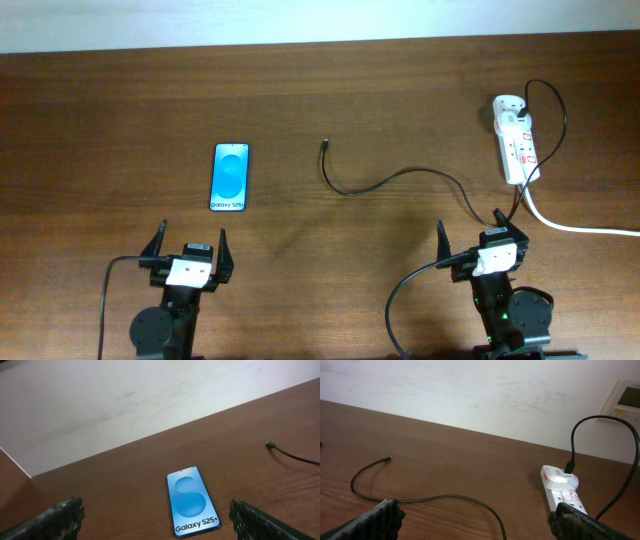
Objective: Plug charger to phone and switch on socket
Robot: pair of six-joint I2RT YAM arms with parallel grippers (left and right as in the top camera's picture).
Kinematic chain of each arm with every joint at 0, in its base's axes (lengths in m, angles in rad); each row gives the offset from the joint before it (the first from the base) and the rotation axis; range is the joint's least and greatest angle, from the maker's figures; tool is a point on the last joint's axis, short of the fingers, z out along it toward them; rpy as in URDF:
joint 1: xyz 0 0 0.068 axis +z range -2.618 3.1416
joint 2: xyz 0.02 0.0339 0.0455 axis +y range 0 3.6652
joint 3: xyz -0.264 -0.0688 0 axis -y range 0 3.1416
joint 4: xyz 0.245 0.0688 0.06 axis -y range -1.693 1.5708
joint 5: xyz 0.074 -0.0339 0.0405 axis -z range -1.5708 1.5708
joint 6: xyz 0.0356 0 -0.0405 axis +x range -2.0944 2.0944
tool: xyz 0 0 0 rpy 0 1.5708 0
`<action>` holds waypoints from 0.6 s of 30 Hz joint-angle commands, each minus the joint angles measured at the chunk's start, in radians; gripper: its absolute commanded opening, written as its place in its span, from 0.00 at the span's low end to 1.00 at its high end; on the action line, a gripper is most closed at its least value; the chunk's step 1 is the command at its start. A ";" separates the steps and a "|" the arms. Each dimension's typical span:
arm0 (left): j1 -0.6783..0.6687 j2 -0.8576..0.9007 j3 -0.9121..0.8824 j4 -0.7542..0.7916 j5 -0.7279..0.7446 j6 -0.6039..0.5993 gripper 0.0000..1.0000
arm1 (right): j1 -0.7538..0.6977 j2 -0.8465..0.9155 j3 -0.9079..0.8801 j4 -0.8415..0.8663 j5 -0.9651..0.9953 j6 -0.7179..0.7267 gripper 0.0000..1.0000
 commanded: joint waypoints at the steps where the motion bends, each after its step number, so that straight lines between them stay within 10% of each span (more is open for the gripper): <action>1: 0.002 -0.011 -0.008 0.000 -0.001 0.011 0.99 | 0.003 -0.005 -0.005 -0.006 -0.002 0.011 0.98; 18: 0.002 -0.011 -0.007 0.010 0.022 0.011 0.99 | 0.003 -0.005 -0.005 -0.006 -0.002 0.011 0.98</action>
